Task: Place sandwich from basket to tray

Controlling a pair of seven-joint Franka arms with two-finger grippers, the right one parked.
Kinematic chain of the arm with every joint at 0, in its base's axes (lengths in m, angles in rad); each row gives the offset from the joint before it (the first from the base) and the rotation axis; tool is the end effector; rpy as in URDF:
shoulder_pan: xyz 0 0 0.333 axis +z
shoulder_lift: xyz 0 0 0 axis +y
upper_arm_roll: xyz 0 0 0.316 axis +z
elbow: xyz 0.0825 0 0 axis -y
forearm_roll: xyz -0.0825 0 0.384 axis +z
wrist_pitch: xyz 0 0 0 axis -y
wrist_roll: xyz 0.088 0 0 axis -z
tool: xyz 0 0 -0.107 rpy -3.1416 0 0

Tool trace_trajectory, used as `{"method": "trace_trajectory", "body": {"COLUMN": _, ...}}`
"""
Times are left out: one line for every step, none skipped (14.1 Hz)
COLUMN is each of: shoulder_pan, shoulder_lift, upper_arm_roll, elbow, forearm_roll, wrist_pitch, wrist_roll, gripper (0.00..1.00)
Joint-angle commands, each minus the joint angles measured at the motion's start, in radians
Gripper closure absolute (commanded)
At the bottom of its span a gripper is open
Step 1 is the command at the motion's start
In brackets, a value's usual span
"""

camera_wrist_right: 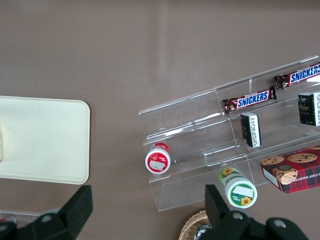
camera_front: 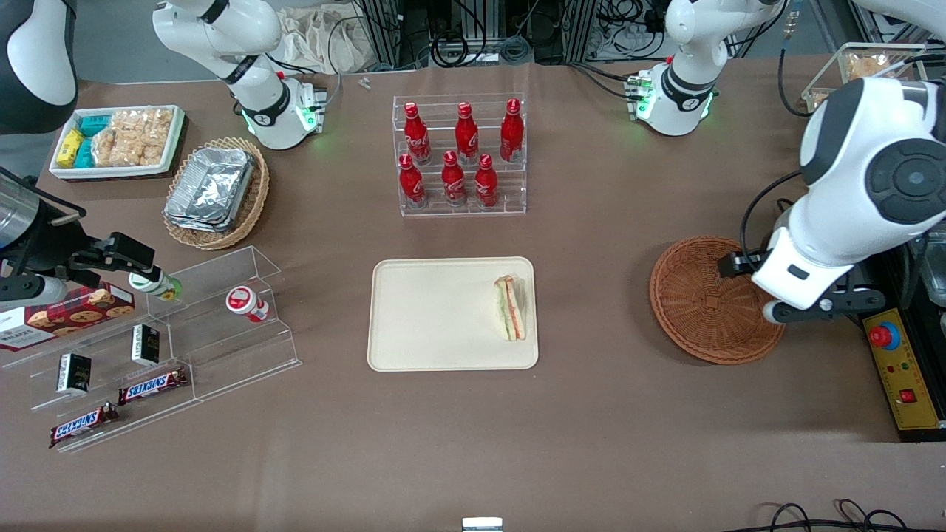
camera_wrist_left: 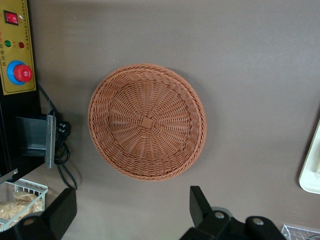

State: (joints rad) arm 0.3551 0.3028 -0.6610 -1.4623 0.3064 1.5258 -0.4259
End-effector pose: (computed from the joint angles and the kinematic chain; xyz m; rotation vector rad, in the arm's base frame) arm 0.6106 -0.1051 0.5255 -2.9558 -0.1667 0.1795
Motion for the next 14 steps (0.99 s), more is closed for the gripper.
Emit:
{"method": "trace_trajectory", "body": {"shoulder_pan": -0.074, "shoulder_lift": -0.043, "upper_arm_roll": 0.096, "elbow": -0.018, "forearm_roll": -0.032, "wrist_pitch": -0.007, "wrist_roll": 0.024, "gripper": 0.0}}
{"method": "trace_trajectory", "body": {"shoulder_pan": -0.144, "shoulder_lift": -0.059, "upper_arm_roll": 0.21, "elbow": -0.02, "forearm_roll": -0.061, "wrist_pitch": 0.002, "wrist_roll": 0.029, "gripper": 0.0}}
{"method": "trace_trajectory", "body": {"shoulder_pan": -0.215, "shoulder_lift": -0.071, "upper_arm_roll": 0.313, "elbow": -0.02, "forearm_roll": -0.107, "wrist_pitch": 0.01, "wrist_roll": 0.073, "gripper": 0.0}}
{"method": "trace_trajectory", "body": {"shoulder_pan": -0.275, "shoulder_lift": -0.088, "upper_arm_roll": 0.412, "elbow": -0.023, "forearm_roll": -0.136, "wrist_pitch": 0.016, "wrist_roll": 0.126, "gripper": 0.0}}
{"method": "trace_trajectory", "body": {"shoulder_pan": -0.318, "shoulder_lift": -0.099, "upper_arm_roll": 0.482, "elbow": -0.026, "forearm_roll": -0.168, "wrist_pitch": 0.017, "wrist_roll": 0.157, "gripper": 0.0}}
{"method": "trace_trajectory", "body": {"shoulder_pan": -0.347, "shoulder_lift": -0.1, "upper_arm_roll": 0.529, "elbow": -0.026, "forearm_roll": -0.193, "wrist_pitch": 0.019, "wrist_roll": 0.186, "gripper": 0.0}}
{"method": "trace_trajectory", "body": {"shoulder_pan": -0.381, "shoulder_lift": -0.1, "upper_arm_roll": 0.566, "elbow": -0.027, "forearm_roll": -0.196, "wrist_pitch": 0.023, "wrist_roll": 0.209, "gripper": 0.0}}
{"method": "trace_trajectory", "body": {"shoulder_pan": -0.41, "shoulder_lift": -0.102, "upper_arm_roll": 0.604, "elbow": -0.033, "forearm_roll": -0.2, "wrist_pitch": 0.033, "wrist_roll": 0.226, "gripper": 0.0}}
{"method": "trace_trajectory", "body": {"shoulder_pan": -0.432, "shoulder_lift": -0.109, "upper_arm_roll": 0.642, "elbow": -0.039, "forearm_roll": -0.229, "wrist_pitch": 0.043, "wrist_roll": 0.255, "gripper": 0.0}}
{"method": "trace_trajectory", "body": {"shoulder_pan": -0.445, "shoulder_lift": -0.12, "upper_arm_roll": 0.687, "elbow": -0.05, "forearm_roll": -0.266, "wrist_pitch": 0.053, "wrist_roll": 0.303, "gripper": 0.0}}
{"method": "trace_trajectory", "body": {"shoulder_pan": -0.452, "shoulder_lift": -0.135, "upper_arm_roll": 0.716, "elbow": -0.062, "forearm_roll": -0.294, "wrist_pitch": 0.063, "wrist_roll": 0.353, "gripper": 0.0}}
{"method": "trace_trajectory", "body": {"shoulder_pan": -0.452, "shoulder_lift": -0.143, "upper_arm_roll": 0.721, "elbow": -0.076, "forearm_roll": -0.305, "wrist_pitch": 0.08, "wrist_roll": 0.371, "gripper": 0.0}}
{"method": "trace_trajectory", "body": {"shoulder_pan": -0.45, "shoulder_lift": -0.149, "upper_arm_roll": 0.721, "elbow": -0.09, "forearm_roll": -0.308, "wrist_pitch": 0.098, "wrist_roll": 0.372, "gripper": 0.0}}
{"method": "trace_trajectory", "body": {"shoulder_pan": -0.45, "shoulder_lift": -0.148, "upper_arm_roll": 0.721, "elbow": -0.098, "forearm_roll": -0.305, "wrist_pitch": 0.128, "wrist_roll": 0.372, "gripper": 0.0}}
